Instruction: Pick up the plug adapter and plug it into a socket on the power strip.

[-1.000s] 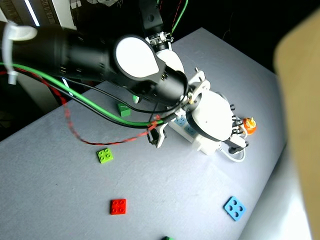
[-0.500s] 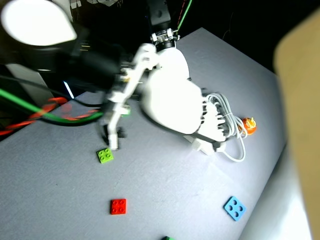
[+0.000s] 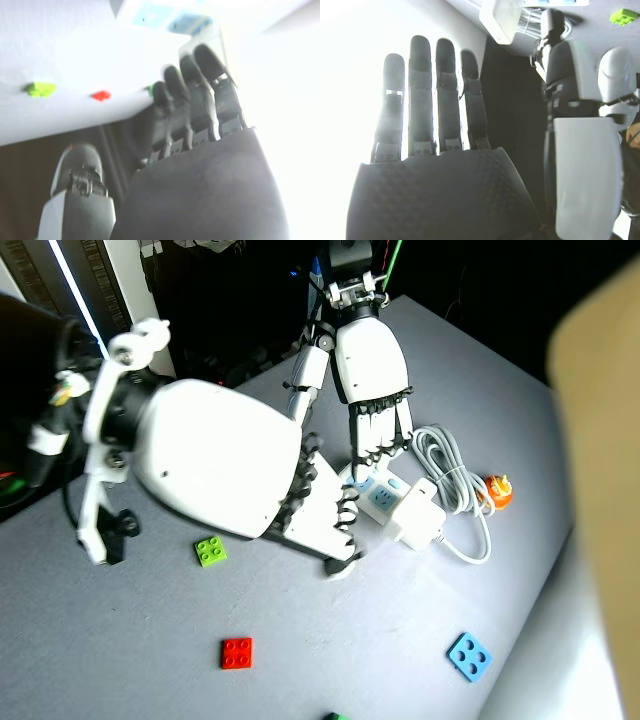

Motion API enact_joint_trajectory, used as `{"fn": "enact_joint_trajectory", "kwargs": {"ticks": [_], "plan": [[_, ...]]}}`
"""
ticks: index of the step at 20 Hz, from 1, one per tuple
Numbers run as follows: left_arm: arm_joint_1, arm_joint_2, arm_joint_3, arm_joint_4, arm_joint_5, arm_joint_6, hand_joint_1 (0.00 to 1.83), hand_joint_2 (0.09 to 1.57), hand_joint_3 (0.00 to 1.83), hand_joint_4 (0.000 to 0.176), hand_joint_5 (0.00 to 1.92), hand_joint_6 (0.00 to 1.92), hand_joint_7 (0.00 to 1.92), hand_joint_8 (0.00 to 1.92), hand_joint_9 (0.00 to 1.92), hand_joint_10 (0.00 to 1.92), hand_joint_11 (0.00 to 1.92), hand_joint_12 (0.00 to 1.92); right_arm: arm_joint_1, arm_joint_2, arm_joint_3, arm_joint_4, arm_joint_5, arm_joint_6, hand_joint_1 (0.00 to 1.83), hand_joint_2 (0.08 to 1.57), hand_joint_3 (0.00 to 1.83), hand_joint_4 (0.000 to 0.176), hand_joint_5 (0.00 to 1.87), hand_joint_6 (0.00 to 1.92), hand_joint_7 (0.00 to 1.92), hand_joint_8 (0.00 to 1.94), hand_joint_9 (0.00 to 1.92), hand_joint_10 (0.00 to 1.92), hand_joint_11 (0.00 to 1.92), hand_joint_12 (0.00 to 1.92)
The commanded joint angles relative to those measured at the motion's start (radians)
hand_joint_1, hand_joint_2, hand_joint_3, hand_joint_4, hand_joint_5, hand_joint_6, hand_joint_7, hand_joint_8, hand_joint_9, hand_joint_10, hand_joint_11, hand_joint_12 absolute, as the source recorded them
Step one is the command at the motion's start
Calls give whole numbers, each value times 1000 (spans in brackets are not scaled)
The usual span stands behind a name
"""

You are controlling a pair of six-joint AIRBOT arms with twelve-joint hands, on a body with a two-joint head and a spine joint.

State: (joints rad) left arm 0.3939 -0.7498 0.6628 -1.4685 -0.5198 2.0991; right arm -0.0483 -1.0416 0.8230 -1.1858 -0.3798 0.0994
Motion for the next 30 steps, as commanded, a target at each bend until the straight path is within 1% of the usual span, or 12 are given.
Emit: {"fn": "enact_joint_trajectory", "kwargs": {"ticks": [1,5,8,9,12,14,15,18,22,28,29,30], "plan": [[-23,18,7,40,-23,14,39,1255,3,0,214,1921,252,1921,212,1921,255,1921,2,8,-9,-29,34,-6,735,862,0,0,116,1916,139,1940,350,1921,520,1921],[-95,32,31,40,25,69,29,1272,0,0,1208,1920,1286,1921,1086,1921,942,1921,-6,18,-18,-29,33,-18,668,853,1,3,371,1921,249,1941,353,1921,628,1921],[-145,44,32,40,34,81,118,1236,0,0,1477,1921,1554,1921,1443,1921,1373,1921,-8,18,-18,-29,33,-18,545,898,7,0,505,1921,503,1941,550,1921,744,1921],[-161,49,31,40,31,84,144,1218,0,57,1500,1921,1586,1921,1501,1921,1412,1921,-10,19,-19,-29,33,-18,492,915,5,0,660,1921,660,1941,682,1921,831,1921],[-180,56,19,40,12,90,211,1193,0,119,1534,1921,1603,1921,1568,1921,1450,1921,-17,26,-22,-29,30,-14,432,954,4,8,1028,1921,1042,1941,1027,1921,1101,1921],[-186,61,7,39,5,90,254,1328,15,99,1590,1921,1617,1921,1633,1921,1586,1921,-19,31,-25,-29,29,-14,400,965,2,0,1267,1921,1327,1941,1333,1921,1367,1921],[-189,61,-2,39,-8,90,796,1368,0,122,1467,1921,1605,1921,1658,1921,1660,1921,-19,35,-28,-29,27,-10,332,1002,10,0,1357,1921,1429,1941,1432,1921,1455,1921],[-199,60,-20,40,-18,90,1094,1341,0,129,1437,1921,1615,1921,1655,1921,1660,1921,-22,45,-37,-29,24,-3,312,1154,8,0,1450,1921,1518,1941,1528,1921,1576,1921],[-230,60,-46,40,-26,108,1245,1346,0,158,1390,1921,1548,1921,1573,1921,1607,1921,-25,66,-49,-29,27,-9,929,1334,4,22,1428,1921,1595,1941,1619,1921,1644,1921],[-247,56,-66,39,-77,104,1237,1383,7,138,1403,1921,1505,1921,1518,1921,1517,1921,-31,93,-61,-29,41,-16,1115,1364,5,25,1432,1921,1594,1941,1620,1921,1625,1921],[-246,55,-65,39,-77,107,1246,1373,2,46,1431,1921,1507,1921,1512,1921,1491,1921,-32,94,-61,-29,42,-18,1094,1365,4,21,1430,1921,1582,1941,1606,1921,1604,1921],[-245,55,-65,39,-76,110,1232,1378,5,0,1462,1921,1540,1921,1542,1921,1513,1921,-33,95,-61,-29,42,-18,1082,1360,2,9,1423,1921,1576,1941,1591,1921,1574,1921]]}}
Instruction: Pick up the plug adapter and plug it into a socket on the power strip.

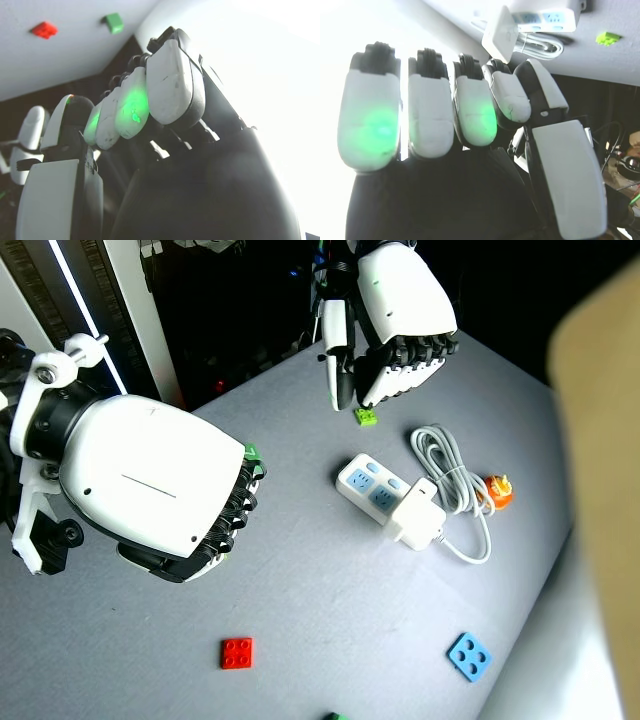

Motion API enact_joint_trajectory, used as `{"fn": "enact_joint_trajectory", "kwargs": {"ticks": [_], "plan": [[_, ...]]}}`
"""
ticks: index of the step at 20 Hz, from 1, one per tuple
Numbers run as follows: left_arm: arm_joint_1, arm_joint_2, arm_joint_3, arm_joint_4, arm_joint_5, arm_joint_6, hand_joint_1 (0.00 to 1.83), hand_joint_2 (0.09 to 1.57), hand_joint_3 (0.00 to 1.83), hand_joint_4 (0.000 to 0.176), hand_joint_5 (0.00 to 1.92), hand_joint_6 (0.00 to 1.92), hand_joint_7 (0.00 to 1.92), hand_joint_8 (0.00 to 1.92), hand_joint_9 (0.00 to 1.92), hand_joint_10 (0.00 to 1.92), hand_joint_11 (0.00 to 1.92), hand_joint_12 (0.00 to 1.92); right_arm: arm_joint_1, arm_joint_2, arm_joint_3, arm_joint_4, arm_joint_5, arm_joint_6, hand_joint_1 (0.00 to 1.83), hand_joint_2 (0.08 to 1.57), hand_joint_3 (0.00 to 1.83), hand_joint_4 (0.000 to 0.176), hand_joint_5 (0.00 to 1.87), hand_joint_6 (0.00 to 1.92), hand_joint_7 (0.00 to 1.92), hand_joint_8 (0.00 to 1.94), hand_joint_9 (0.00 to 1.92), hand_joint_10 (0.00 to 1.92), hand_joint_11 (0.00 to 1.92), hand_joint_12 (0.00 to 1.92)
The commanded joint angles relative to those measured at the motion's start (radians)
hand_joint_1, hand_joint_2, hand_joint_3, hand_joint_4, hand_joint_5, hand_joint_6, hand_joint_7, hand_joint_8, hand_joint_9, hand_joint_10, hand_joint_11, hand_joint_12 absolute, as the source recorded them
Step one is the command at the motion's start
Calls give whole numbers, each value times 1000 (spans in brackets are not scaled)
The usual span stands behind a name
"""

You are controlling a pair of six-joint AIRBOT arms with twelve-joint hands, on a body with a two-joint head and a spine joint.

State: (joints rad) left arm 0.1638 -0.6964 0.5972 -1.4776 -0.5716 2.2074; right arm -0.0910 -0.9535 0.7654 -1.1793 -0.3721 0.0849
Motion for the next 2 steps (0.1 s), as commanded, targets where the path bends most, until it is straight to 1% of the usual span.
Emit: {"fn": "enact_joint_trajectory", "kwargs": {"ticks": [1,2], "plan": [[-9,2,1,49,-20,4,1185,1387,9,0,1454,1921,1531,1921,1534,1921,1515,1921,9,8,-4,-35,34,-3,1081,1368,5,6,1421,1921,1575,1941,1591,1921,1572,1921],[-3,2,2,49,-16,4,1185,1387,9,0,1454,1921,1531,1921,1534,1921,1515,1921,8,8,-4,-35,34,-3,1081,1368,5,6,1421,1921,1575,1941,1591,1921,1572,1921]]}}
